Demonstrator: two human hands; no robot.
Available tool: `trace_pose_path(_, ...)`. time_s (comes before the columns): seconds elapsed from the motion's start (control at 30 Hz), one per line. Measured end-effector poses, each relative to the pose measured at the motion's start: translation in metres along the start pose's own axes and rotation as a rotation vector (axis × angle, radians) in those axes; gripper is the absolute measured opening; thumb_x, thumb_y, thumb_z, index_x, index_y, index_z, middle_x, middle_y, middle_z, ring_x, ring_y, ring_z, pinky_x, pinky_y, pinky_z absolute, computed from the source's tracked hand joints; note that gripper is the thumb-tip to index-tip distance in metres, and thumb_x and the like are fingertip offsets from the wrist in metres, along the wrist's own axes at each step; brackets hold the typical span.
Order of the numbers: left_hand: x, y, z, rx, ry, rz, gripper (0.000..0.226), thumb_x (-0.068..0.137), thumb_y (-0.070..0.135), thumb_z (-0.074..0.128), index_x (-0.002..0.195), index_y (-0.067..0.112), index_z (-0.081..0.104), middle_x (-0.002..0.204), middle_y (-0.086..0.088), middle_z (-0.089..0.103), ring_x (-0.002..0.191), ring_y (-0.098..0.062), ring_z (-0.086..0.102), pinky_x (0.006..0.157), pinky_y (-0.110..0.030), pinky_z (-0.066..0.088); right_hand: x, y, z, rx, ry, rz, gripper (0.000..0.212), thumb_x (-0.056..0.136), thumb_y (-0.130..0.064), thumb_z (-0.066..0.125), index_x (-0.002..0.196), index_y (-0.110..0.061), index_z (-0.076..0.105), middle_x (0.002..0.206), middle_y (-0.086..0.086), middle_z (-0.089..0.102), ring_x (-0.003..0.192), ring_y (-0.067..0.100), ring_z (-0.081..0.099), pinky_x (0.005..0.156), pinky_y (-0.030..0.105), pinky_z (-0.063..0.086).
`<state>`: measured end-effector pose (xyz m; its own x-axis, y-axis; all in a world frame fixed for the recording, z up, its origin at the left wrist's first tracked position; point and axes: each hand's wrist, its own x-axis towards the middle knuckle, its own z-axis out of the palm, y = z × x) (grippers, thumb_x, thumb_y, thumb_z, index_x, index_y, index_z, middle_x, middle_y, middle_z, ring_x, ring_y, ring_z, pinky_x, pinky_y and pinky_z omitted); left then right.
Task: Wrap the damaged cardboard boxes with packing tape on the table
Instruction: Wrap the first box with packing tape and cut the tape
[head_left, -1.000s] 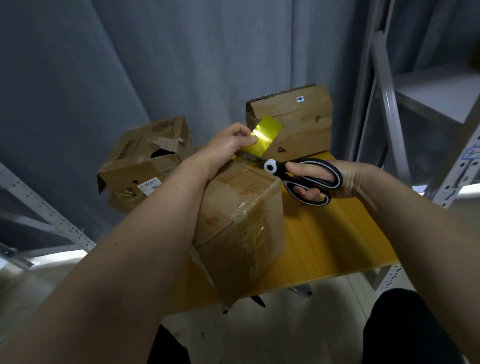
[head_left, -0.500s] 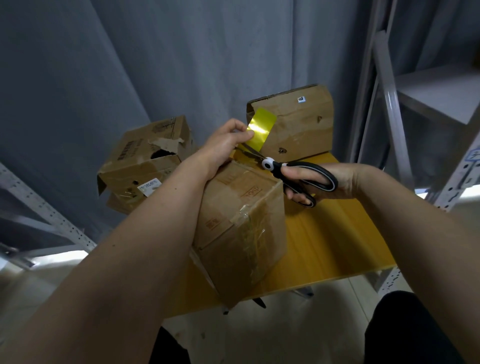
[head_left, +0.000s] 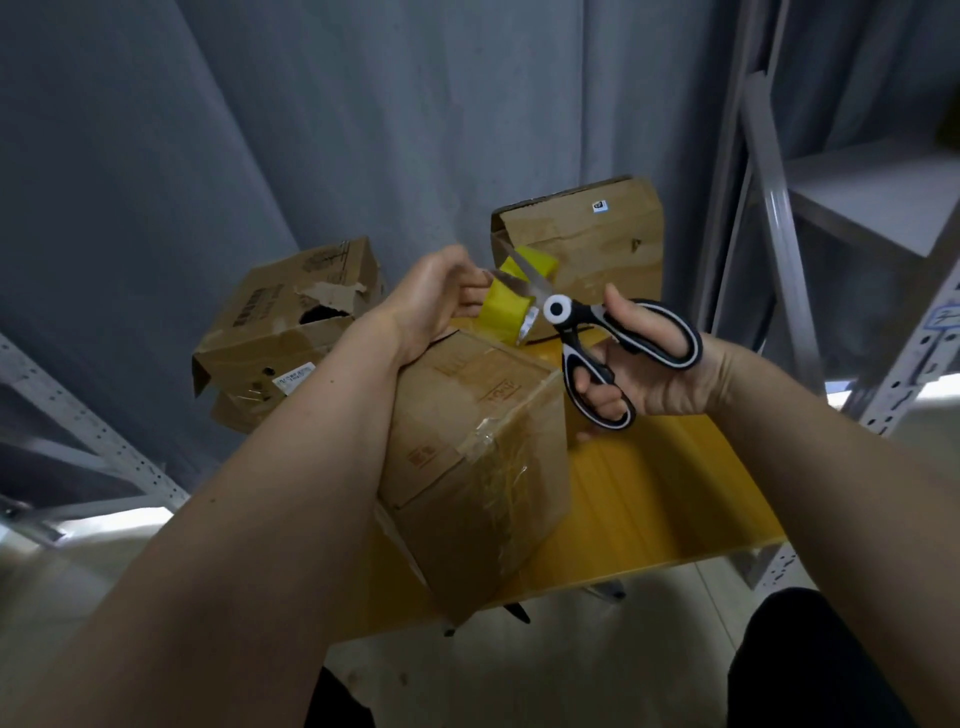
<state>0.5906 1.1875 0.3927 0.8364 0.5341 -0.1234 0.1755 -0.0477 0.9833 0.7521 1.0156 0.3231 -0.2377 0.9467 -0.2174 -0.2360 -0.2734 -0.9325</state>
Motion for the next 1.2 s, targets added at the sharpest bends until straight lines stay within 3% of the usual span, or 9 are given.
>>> trace_pose_path(0.17,-0.003,-0.006,0.001,0.266,0.042,0.005,0.025,0.076,0.003,0.073,0.101,0.009,0.074,0.103,-0.018,0.072,0.094,-0.031,0.068,0.095,-0.040,0.053,-0.003,0.000,0.000,0.111,-0.062,-0.011,0.087,0.070,-0.081,0.045,0.083,0.003,0.064,0.058,0.010,0.050,0.052,0.022,0.050,0.104,0.063,0.035)
trace_pose_path(0.33,0.004,-0.011,0.003,0.195,0.070,0.038,0.028,0.081,0.001,0.072,0.107,0.006,0.063,0.101,-0.014,0.070,0.087,-0.024,0.066,0.088,-0.036,0.054,-0.006,-0.005,0.000,0.099,-0.208,-0.051,0.086,0.071,-0.078,0.055,0.085,0.006,0.065,0.057,0.012,0.054,0.051,0.022,0.054,0.106,0.067,0.030)
trace_pose_path(0.5,0.012,-0.011,-0.003,0.017,0.382,0.106,0.032,0.087,-0.001,0.067,0.090,0.020,0.043,0.106,-0.006,0.060,0.099,-0.024,0.062,0.057,-0.030,0.058,-0.010,-0.014,0.001,0.008,-0.309,-0.157,0.086,0.085,-0.073,0.041,0.097,0.009,0.063,0.065,0.010,0.055,0.059,0.022,0.054,0.107,0.064,0.029)
trace_pose_path(0.57,0.014,-0.012,-0.008,-0.067,0.451,0.117,0.033,0.089,-0.003,0.064,0.093,0.021,0.042,0.120,-0.008,0.057,0.109,-0.025,0.060,0.058,-0.034,0.059,-0.012,-0.016,-0.001,0.097,-0.137,-0.186,0.081,0.085,-0.072,0.041,0.097,0.006,0.063,0.066,0.009,0.054,0.059,0.021,0.054,0.101,0.058,0.042)
trace_pose_path(0.63,0.014,-0.012,-0.010,-0.111,0.471,0.122,0.030,0.090,-0.004,0.062,0.095,0.019,0.042,0.128,-0.013,0.058,0.113,-0.027,0.061,0.067,-0.040,0.059,-0.010,-0.012,-0.003,0.064,0.246,-0.135,0.072,0.081,-0.072,0.050,0.094,-0.002,0.062,0.070,0.009,0.054,0.056,0.019,0.051,0.081,0.044,0.053)
trace_pose_path(0.73,0.014,-0.011,-0.005,-0.117,0.428,0.127,0.029,0.092,0.001,0.061,0.115,0.013,0.048,0.130,-0.013,0.060,0.109,-0.025,0.063,0.075,-0.043,0.059,-0.001,0.002,0.002,-0.403,0.690,0.221,0.060,0.078,-0.067,0.058,0.092,-0.008,0.060,0.081,0.011,0.056,0.061,0.019,0.050,0.069,0.033,0.043)
trace_pose_path(0.93,0.011,-0.009,-0.002,-0.150,0.391,0.137,0.032,0.097,0.014,0.057,0.128,0.007,0.049,0.132,-0.013,0.060,0.115,-0.027,0.062,0.083,-0.044,0.057,0.021,0.020,0.005,-0.791,0.845,0.534,0.044,0.081,-0.050,0.070,0.071,-0.010,0.054,0.073,0.007,0.054,0.061,0.020,0.049,0.053,0.029,0.036)
trace_pose_path(1.07,0.013,-0.010,-0.005,-0.187,0.411,0.139,0.018,0.097,0.015,0.057,0.113,0.014,0.050,0.132,-0.014,0.059,0.116,-0.027,0.061,0.079,-0.043,0.057,0.031,0.018,0.014,-0.838,0.877,0.435,0.041,0.087,-0.040,0.068,0.097,0.000,0.065,0.101,0.017,0.066,0.091,0.031,0.062,0.078,0.042,0.053)
trace_pose_path(1.2,0.018,-0.010,-0.007,-0.180,0.427,0.138,0.018,0.097,0.018,0.059,0.113,0.014,0.051,0.128,-0.012,0.061,0.111,-0.025,0.063,0.081,-0.045,0.058,0.036,-0.014,0.047,-0.833,1.160,-0.194,0.026,0.096,-0.025,0.055,0.090,-0.004,0.068,0.083,0.010,0.065,0.085,0.027,0.063,0.082,0.047,0.052)
